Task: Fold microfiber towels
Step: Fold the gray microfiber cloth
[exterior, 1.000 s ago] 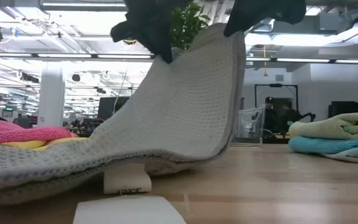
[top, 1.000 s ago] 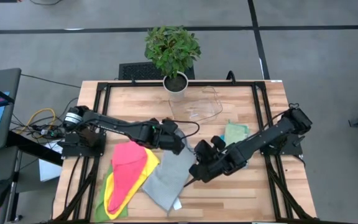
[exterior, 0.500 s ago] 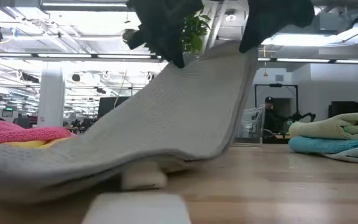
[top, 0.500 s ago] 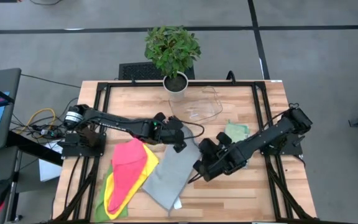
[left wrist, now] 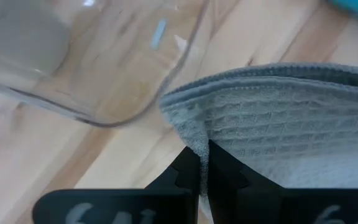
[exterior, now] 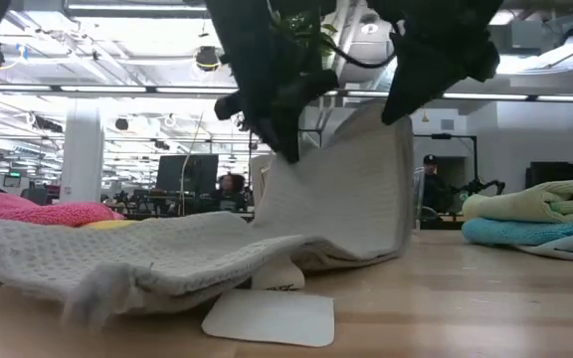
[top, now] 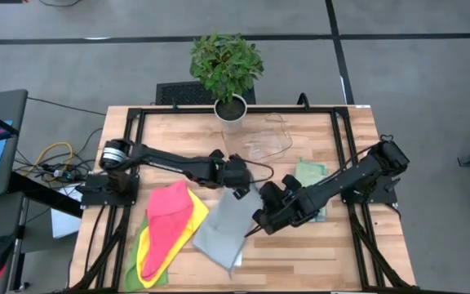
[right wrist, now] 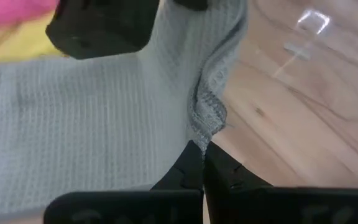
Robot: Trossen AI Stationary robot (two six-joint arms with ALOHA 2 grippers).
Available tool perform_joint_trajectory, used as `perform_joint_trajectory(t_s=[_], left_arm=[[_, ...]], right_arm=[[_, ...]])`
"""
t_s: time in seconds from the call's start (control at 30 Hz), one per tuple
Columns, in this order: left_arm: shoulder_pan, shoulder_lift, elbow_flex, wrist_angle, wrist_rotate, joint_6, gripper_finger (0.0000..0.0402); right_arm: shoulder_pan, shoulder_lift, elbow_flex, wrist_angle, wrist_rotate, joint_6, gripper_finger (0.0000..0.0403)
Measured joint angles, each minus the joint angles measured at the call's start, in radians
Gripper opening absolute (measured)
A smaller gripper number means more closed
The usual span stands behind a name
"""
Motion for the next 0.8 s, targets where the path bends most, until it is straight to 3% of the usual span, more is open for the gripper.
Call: perform_joint_trajectory(t_s=[0.47,0.63,0.8], left_arm=[[-0.045,0.014,0.002,-0.091,-0.004,0.026,0.0007],[-0.093,0.019,0.001,-0.109,-0.052,0.009,0.0007],[-0.123,0.019,-0.049,-0.1,-0.029,-0.008,0.0007]], right_arm=[[0.021,0.0,-0.125,0.326,-0.038,-0.089,0.0018],[0.035,0.013,-0.153,0.387,-0.07,-0.089,0.0019],[0.05,0.051,-0.153,0.432,-0.088,-0.089,0.002]])
